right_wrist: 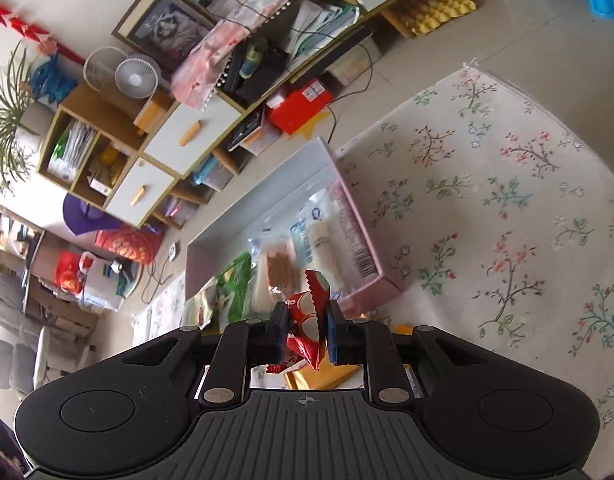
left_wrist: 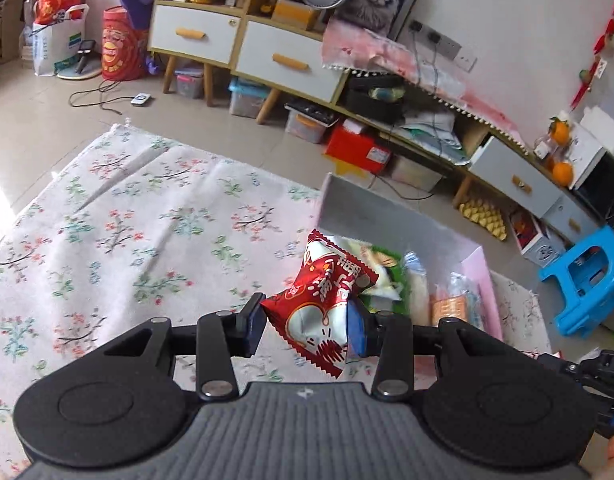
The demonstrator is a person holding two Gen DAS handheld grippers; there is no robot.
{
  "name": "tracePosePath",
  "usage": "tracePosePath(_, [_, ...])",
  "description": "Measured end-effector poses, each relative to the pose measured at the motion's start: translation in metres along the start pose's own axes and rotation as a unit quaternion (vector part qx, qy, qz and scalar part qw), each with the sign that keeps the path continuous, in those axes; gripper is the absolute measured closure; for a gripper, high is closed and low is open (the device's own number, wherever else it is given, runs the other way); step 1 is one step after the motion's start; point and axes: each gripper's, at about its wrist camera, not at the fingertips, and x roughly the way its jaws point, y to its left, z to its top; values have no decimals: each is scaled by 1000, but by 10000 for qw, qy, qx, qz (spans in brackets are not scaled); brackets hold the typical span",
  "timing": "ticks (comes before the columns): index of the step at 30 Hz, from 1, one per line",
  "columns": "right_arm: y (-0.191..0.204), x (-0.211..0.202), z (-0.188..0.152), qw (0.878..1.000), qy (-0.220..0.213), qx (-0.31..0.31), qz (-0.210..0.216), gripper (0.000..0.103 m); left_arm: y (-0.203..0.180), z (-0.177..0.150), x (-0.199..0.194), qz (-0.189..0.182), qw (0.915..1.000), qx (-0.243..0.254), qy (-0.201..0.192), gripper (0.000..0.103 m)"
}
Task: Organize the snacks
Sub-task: 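Lower both red candy packs into the pink box and open both grippers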
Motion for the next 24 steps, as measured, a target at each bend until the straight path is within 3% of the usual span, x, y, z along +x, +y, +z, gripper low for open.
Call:
tracePosePath(7, [13,15,18,9993,-329,-150,32,85,-34,21,18,-33,9982,406,-431,64])
tracePosePath(12, [7,46,44,9982,-420,358,245,85,-53,42,48,-172,9974,542,-448,64])
tracePosePath(16, [20,68,57,9987,-506,-76,57,84,-60,51,73,6,9963,758,-410,64])
tracePosePath(21, [30,88,65,9987,-456,-211,44,84,-53,53,93,-17,9981,532,-303,64])
tracePosePath(24, [44,96,63,9977,-478,-480,-22,84,-53,48,99,62,9974,660,-287,64])
